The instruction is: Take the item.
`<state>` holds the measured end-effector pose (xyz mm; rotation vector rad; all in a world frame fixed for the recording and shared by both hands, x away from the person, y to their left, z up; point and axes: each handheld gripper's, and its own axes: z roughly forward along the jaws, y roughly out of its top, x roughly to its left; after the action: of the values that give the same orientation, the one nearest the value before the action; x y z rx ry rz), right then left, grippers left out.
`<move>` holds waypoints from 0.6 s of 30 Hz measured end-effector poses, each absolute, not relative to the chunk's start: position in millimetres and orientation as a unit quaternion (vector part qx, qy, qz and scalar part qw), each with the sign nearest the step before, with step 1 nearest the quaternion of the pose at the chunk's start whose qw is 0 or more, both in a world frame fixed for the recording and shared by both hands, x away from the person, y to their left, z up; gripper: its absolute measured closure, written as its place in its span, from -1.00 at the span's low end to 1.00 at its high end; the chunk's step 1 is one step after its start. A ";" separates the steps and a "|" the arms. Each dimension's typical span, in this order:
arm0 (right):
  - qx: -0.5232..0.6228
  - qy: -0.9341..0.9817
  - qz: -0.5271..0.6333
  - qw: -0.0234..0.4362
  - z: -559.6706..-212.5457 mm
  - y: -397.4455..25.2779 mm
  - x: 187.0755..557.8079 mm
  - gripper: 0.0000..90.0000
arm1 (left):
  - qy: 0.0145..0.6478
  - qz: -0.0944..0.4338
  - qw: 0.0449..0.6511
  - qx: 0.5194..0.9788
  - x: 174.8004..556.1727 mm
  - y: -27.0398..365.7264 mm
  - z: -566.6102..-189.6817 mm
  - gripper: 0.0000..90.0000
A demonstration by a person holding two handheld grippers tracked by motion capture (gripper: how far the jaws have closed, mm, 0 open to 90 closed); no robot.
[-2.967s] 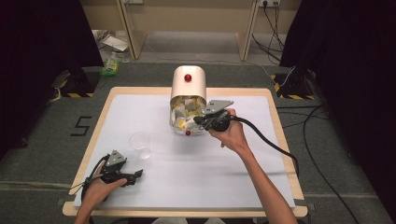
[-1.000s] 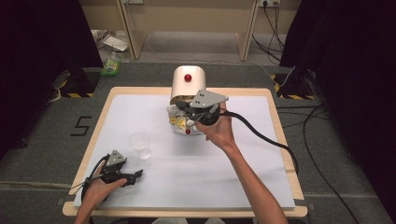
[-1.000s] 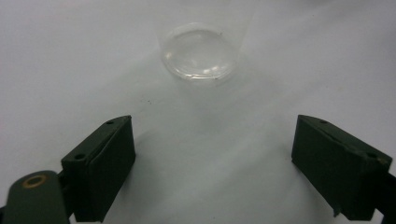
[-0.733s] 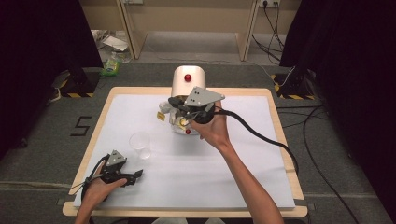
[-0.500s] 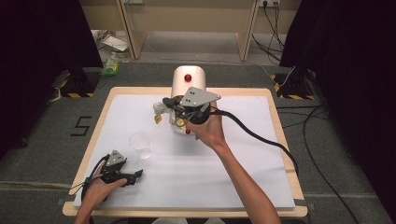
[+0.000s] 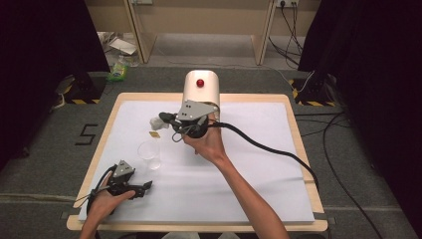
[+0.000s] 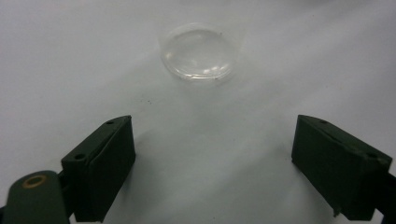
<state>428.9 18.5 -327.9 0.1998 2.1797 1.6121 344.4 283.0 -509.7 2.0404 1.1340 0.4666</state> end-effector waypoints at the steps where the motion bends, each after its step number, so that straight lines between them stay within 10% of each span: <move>1: 0.071 0.785 0.579 0.209 -329.9 20.1 428.8 1.00 | 0.442 0.182 0.371 0.796 344.4 283.0 -509.6 -0.72; 18: 0.069 0.797 0.571 0.185 -359.5 41.6 426.0 1.00 | 0.442 0.182 0.371 0.796 344.3 283.0 -509.7 -0.72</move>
<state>426.0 41.6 -359.5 0.1938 2.2455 1.6095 344.3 283.0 -509.7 2.0410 1.1332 0.4674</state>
